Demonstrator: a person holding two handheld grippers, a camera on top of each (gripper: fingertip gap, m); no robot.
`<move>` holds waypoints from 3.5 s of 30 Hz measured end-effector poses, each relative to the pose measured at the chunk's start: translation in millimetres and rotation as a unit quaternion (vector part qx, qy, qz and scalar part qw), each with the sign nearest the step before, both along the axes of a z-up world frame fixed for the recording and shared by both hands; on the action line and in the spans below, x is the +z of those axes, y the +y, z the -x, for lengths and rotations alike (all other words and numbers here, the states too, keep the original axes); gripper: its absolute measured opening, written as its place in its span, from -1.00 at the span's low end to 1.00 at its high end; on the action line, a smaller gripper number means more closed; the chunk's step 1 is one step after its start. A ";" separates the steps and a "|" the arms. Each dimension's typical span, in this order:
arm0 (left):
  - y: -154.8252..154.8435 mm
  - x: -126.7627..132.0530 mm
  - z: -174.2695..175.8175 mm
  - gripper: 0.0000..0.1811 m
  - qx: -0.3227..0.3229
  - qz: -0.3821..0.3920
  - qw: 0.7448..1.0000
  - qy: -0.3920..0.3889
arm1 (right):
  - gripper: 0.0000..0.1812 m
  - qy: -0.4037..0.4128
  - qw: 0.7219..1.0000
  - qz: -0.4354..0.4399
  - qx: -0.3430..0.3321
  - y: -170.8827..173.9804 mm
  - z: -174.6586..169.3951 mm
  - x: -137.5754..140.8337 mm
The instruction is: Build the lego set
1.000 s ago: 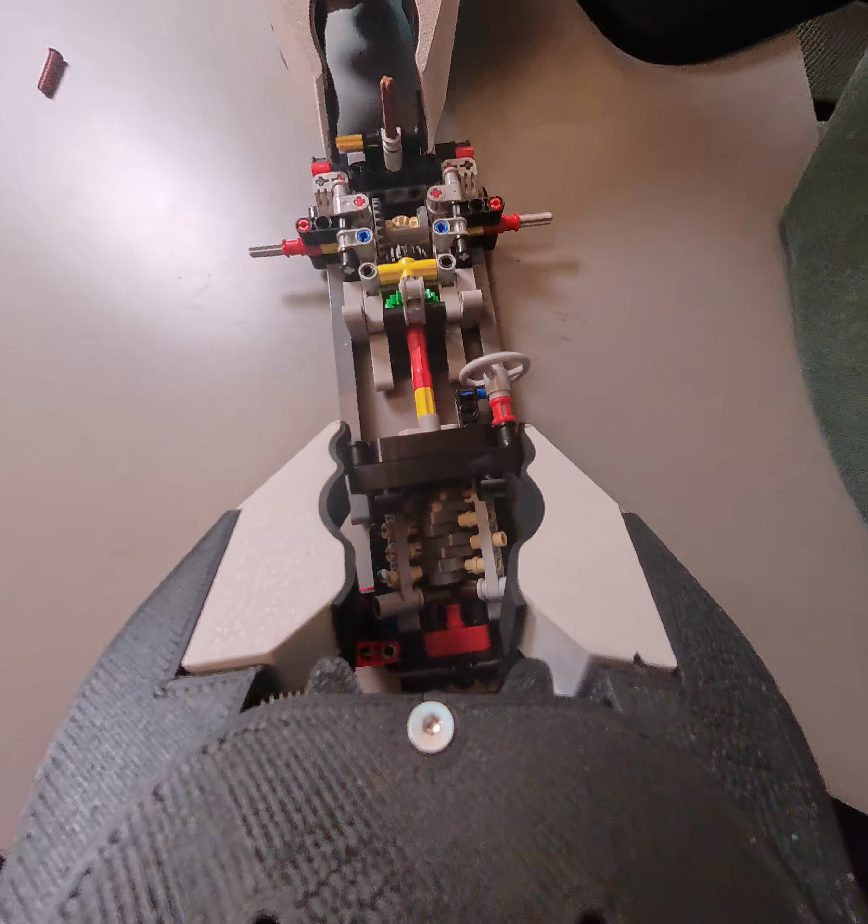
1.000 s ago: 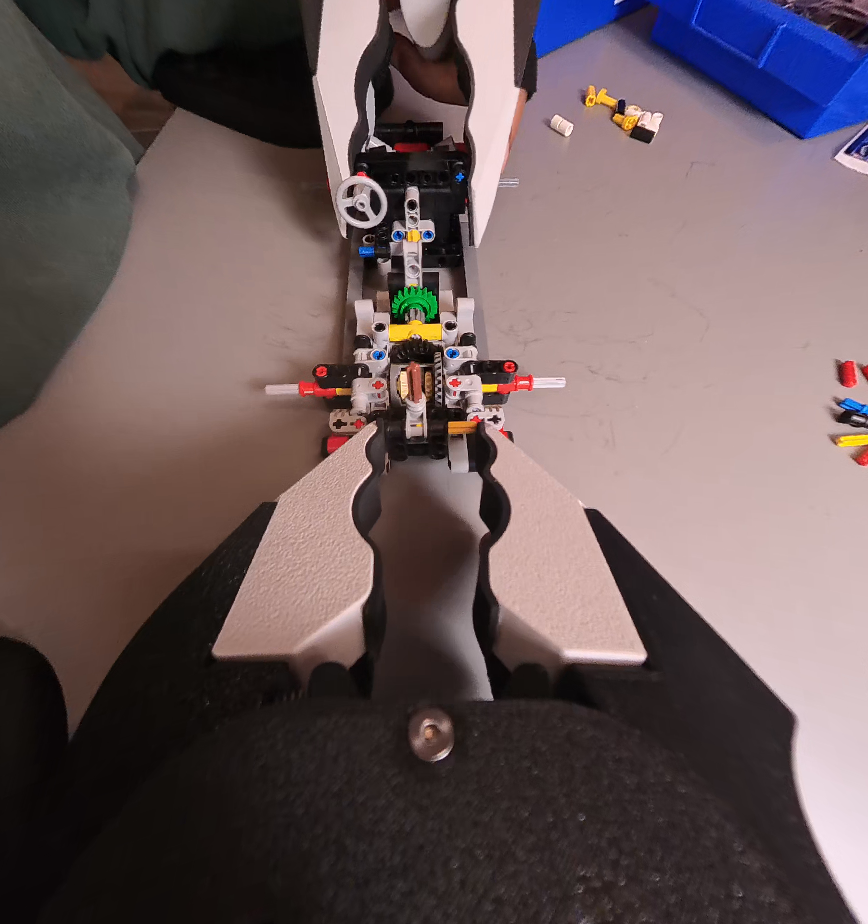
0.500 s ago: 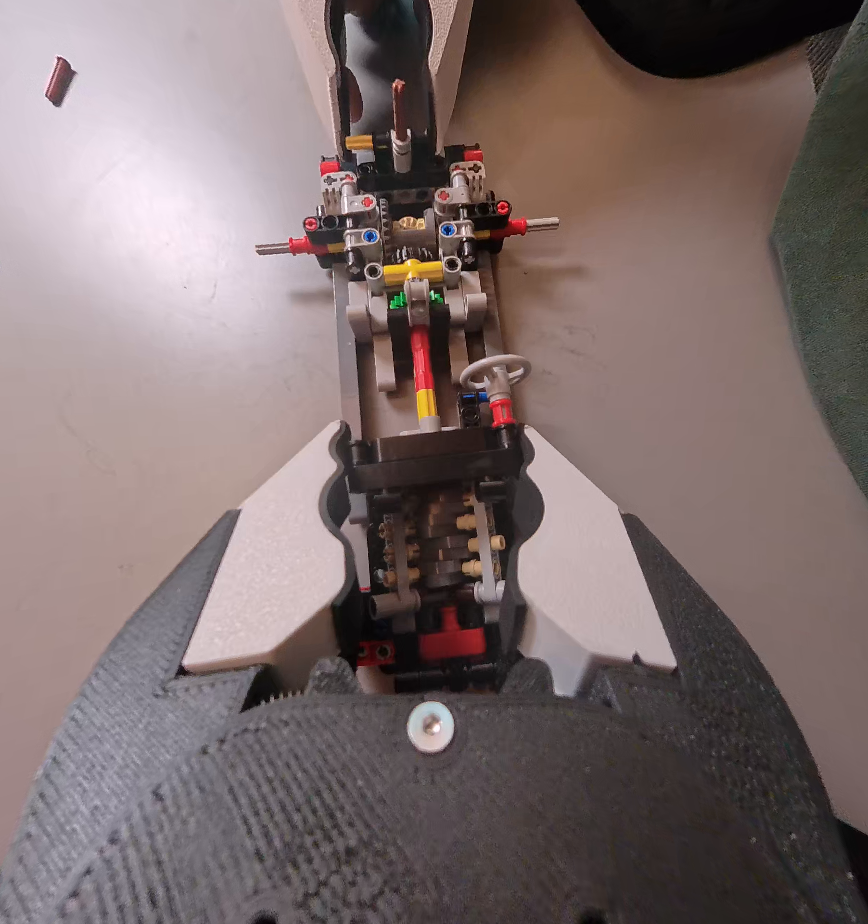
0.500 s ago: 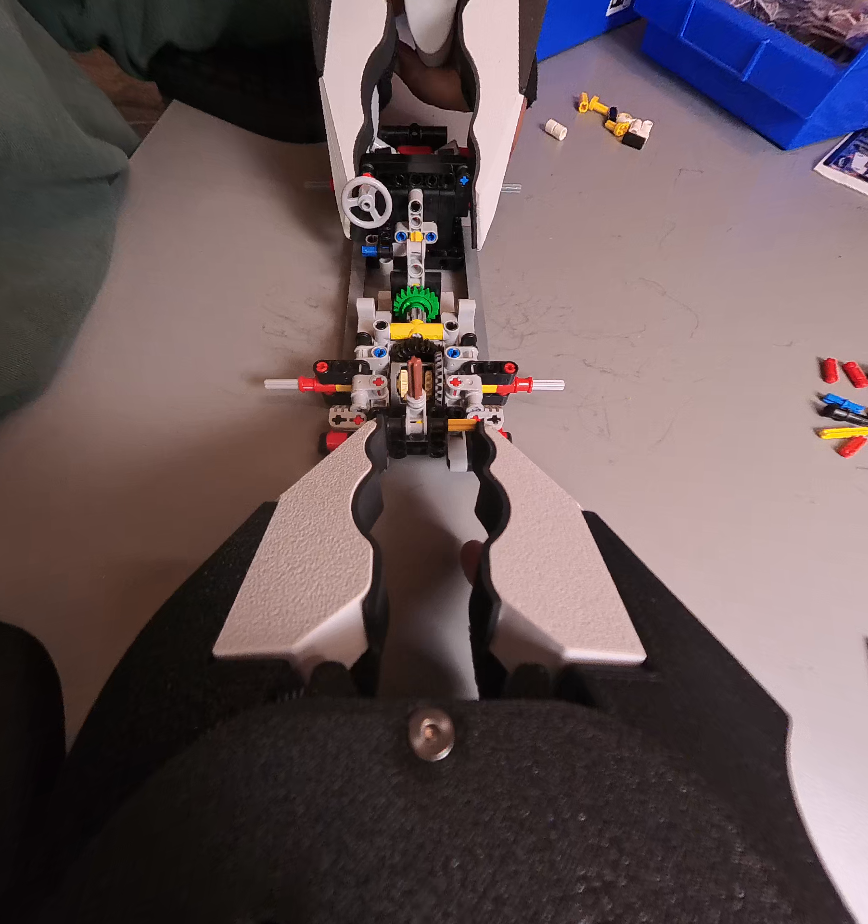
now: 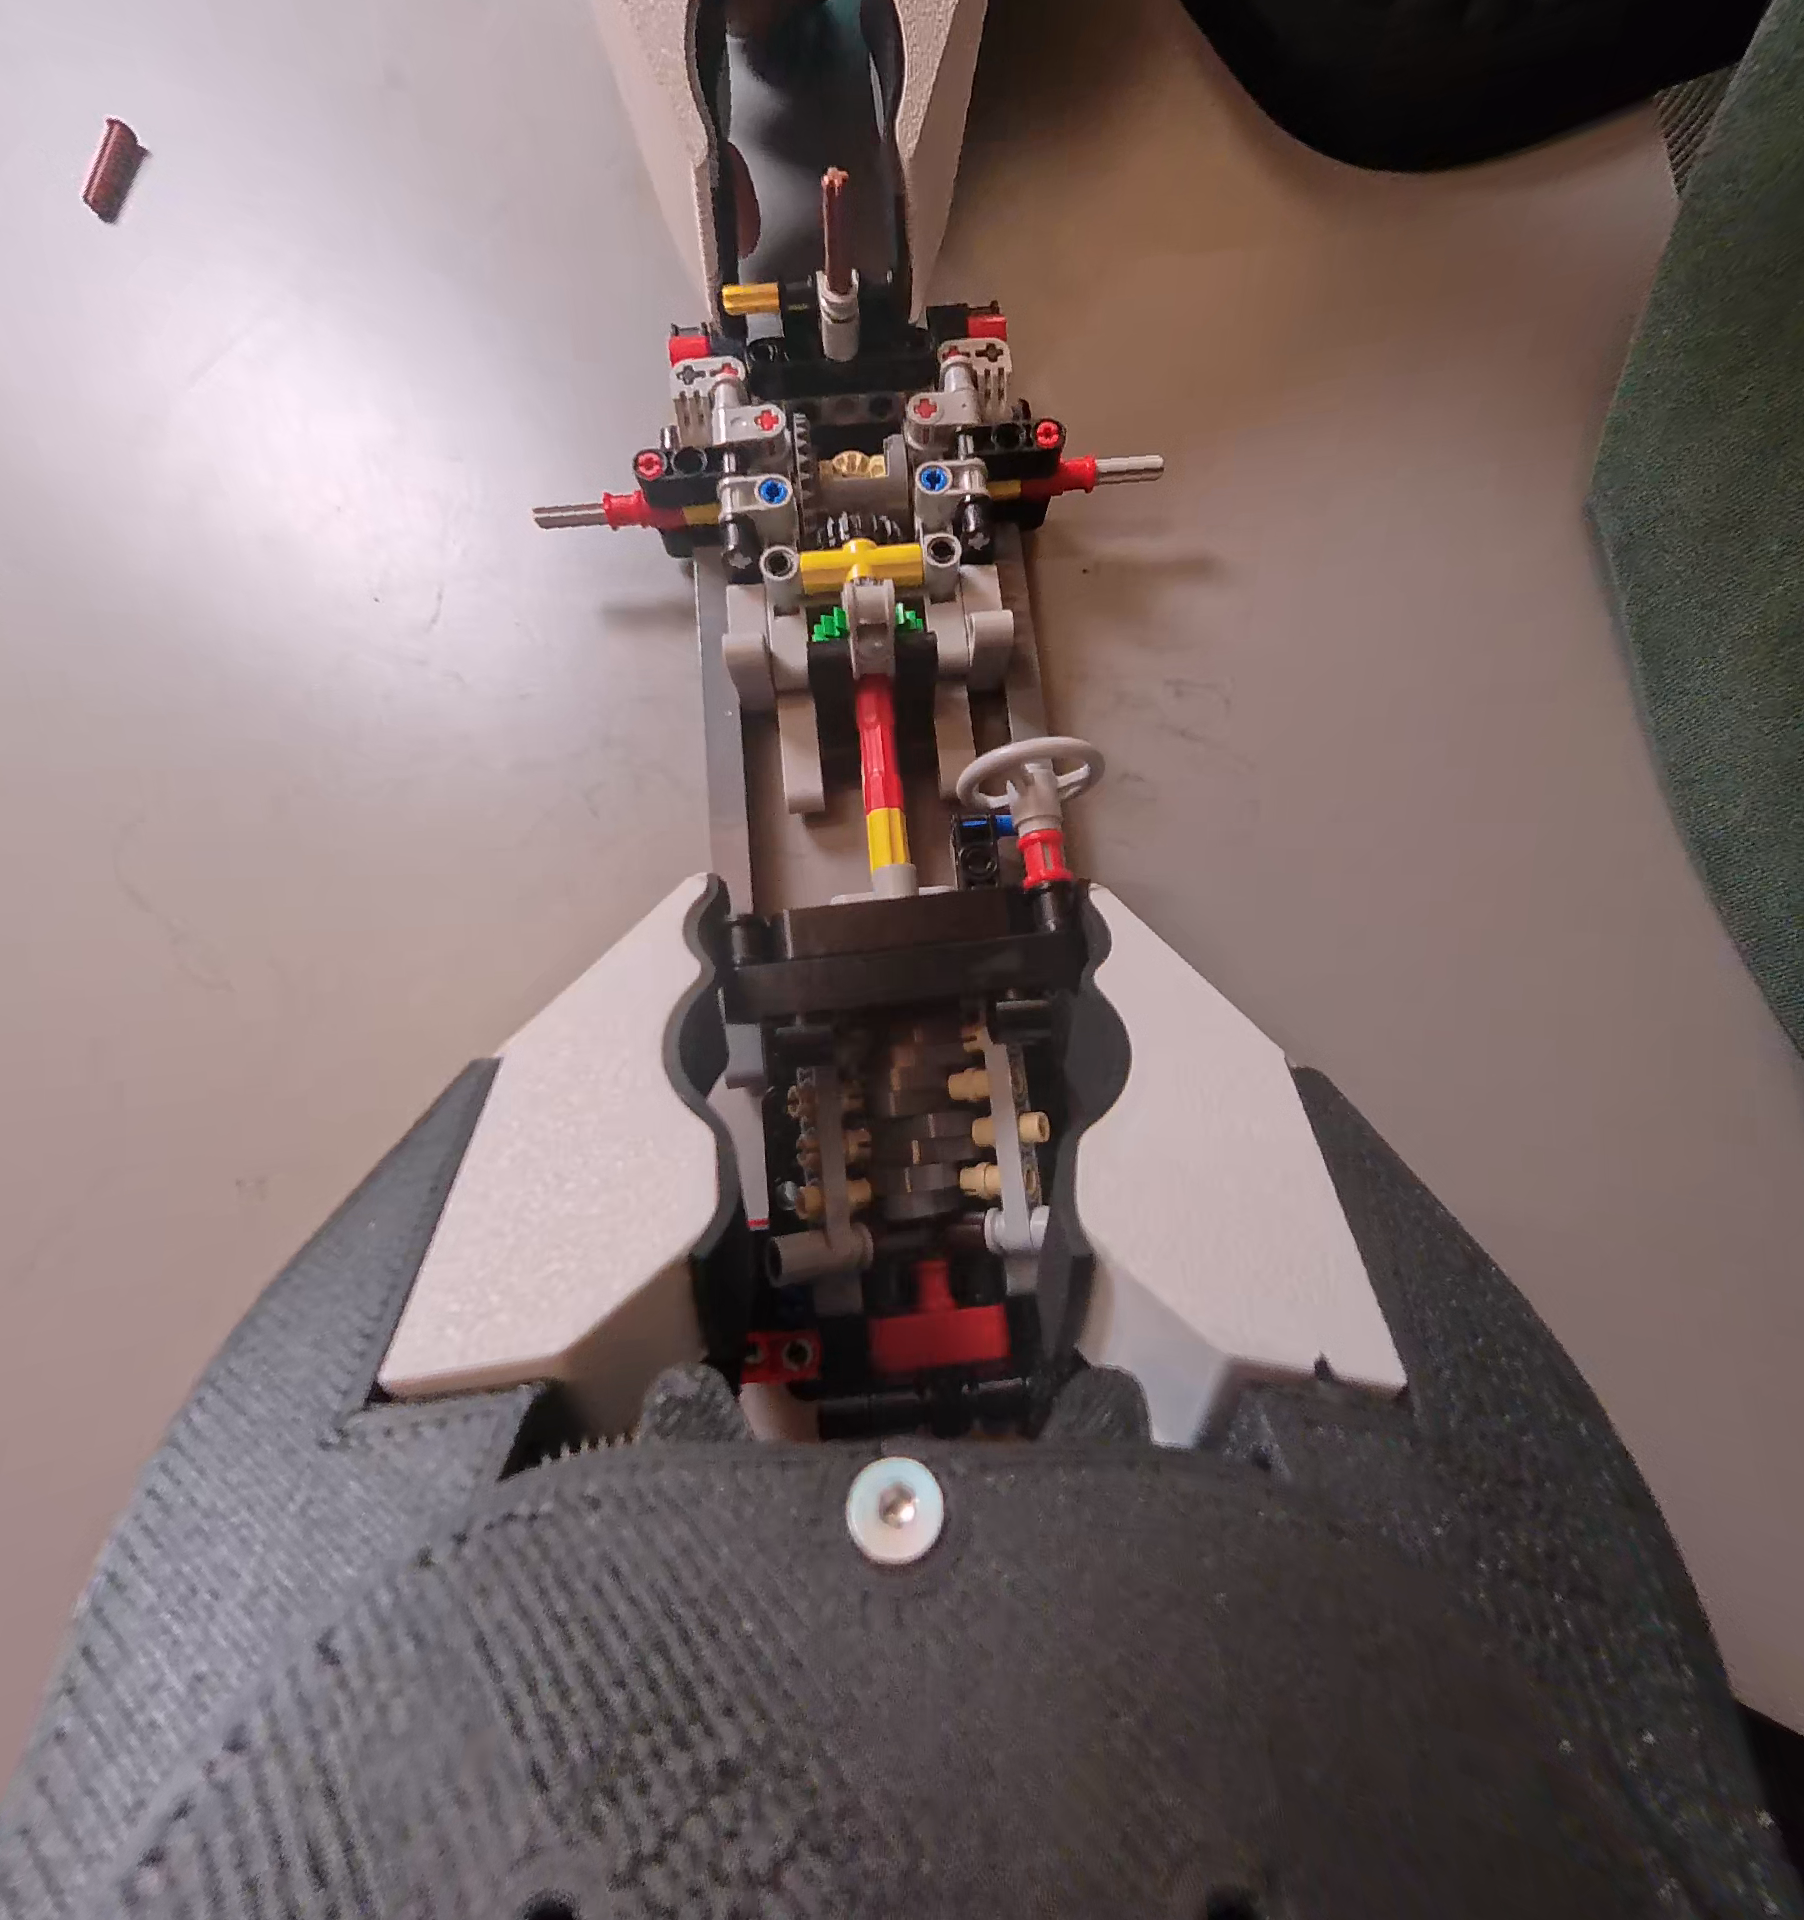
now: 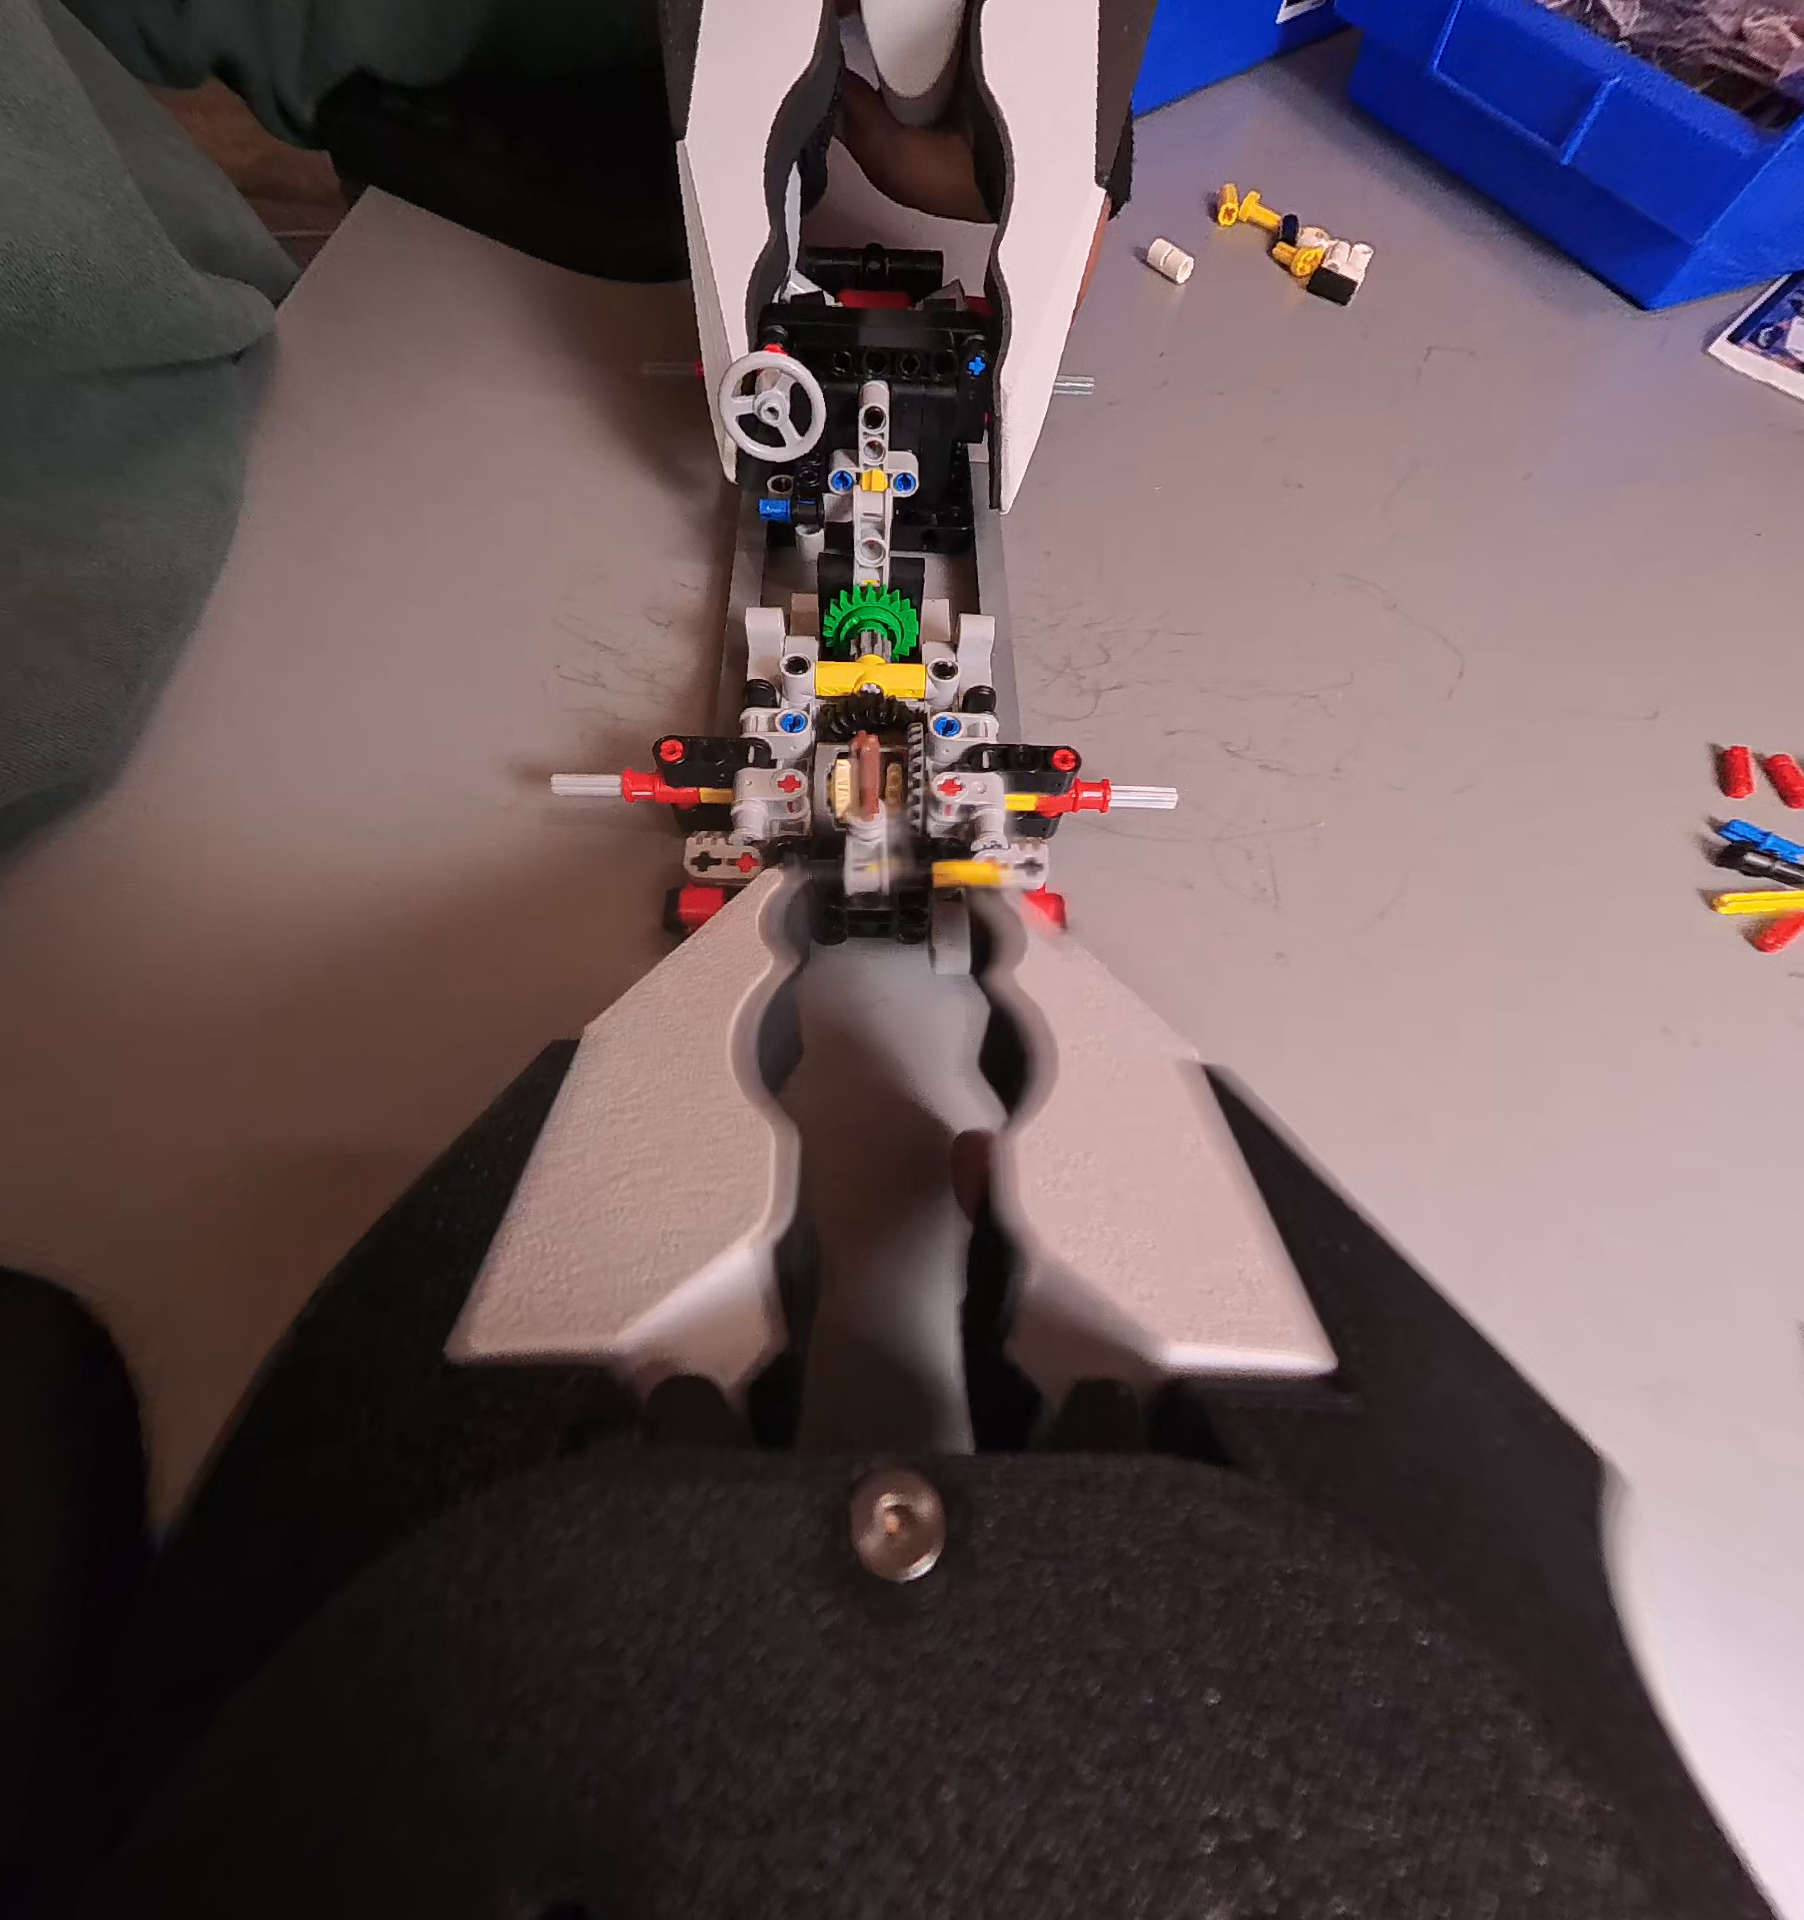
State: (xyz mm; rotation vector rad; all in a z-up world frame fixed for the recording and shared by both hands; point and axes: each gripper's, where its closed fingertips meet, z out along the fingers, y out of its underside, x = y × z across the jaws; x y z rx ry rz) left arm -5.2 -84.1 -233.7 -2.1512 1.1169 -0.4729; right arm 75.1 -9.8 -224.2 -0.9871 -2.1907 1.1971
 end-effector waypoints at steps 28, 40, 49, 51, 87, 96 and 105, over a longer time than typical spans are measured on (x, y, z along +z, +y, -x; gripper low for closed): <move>0.7 0.9 0.6 -0.30 -0.004 0.000 1.000 -0.007 | -0.65 0.011 1.000 -0.016 0.008 0.9 4.0 -0.4; -0.9 1.4 -0.5 -0.30 -0.008 0.000 1.000 -0.007 | -0.66 0.008 1.000 -0.017 0.016 -1.2 1.7 -0.7; -2.1 2.3 -0.2 -0.30 -0.005 0.000 1.000 -0.010 | -0.65 0.015 1.000 -0.019 0.010 -1.3 2.7 0.0; -2.1 2.9 0.4 -0.30 -0.004 -0.002 1.000 -0.013 | -0.65 0.017 1.000 -0.019 0.001 0.1 4.1 0.4; -2.4 5.3 -0.3 -0.30 0.002 -0.001 1.000 -0.020 | -0.65 0.012 1.000 0.010 -0.003 -0.9 8.4 4.7; -1.9 5.3 -1.0 -0.30 0.000 -0.001 1.000 -0.018 | -0.65 0.023 1.000 -0.003 0.008 -2.2 6.9 4.5; -0.9 5.1 -1.3 -0.30 0.000 0.000 1.000 -0.019 | -0.66 0.027 1.000 -0.010 0.010 -2.7 6.6 4.5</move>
